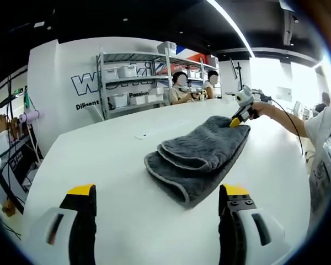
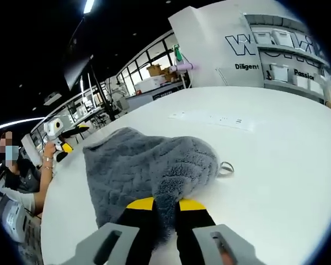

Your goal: Fold the towel on the table until its edges align and the towel forms a compact rectangular stack.

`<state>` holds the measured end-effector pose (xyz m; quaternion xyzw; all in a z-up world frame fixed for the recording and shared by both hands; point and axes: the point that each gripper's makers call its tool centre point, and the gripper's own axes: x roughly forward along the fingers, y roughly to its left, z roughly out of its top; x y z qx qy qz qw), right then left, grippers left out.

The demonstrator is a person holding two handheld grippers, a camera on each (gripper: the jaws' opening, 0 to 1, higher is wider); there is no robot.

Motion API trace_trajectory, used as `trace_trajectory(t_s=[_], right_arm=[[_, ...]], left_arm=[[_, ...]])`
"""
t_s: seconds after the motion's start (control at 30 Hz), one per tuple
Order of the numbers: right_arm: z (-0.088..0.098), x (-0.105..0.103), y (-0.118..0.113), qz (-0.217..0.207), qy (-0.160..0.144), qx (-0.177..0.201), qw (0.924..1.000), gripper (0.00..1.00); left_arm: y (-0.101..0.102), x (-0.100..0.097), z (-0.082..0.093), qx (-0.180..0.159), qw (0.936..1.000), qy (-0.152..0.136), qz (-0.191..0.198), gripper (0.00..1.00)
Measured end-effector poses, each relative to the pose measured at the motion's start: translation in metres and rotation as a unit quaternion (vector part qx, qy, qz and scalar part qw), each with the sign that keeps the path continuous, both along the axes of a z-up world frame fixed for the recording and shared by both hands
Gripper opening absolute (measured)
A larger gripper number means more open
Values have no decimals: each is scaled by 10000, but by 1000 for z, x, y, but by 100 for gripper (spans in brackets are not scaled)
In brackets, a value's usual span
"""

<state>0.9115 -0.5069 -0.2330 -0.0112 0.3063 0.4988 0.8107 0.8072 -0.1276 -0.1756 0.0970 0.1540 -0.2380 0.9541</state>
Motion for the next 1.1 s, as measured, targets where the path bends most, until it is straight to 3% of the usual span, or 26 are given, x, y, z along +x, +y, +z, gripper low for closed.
trace_trajectory(t_s=[0.63, 0.9, 1.1], right_arm=[[3, 16, -59, -121, -14, -31, 9999, 13], [-1, 13, -65, -262, -25, 82, 9996, 15], [2, 5, -60, -438, -369, -158, 9982, 26]], left_arm=[[-2, -1, -4, 75, 10000, 28, -58, 98], [2, 1, 0, 36, 10000, -56, 71, 98], [1, 2, -1, 38, 10000, -33, 41, 98]])
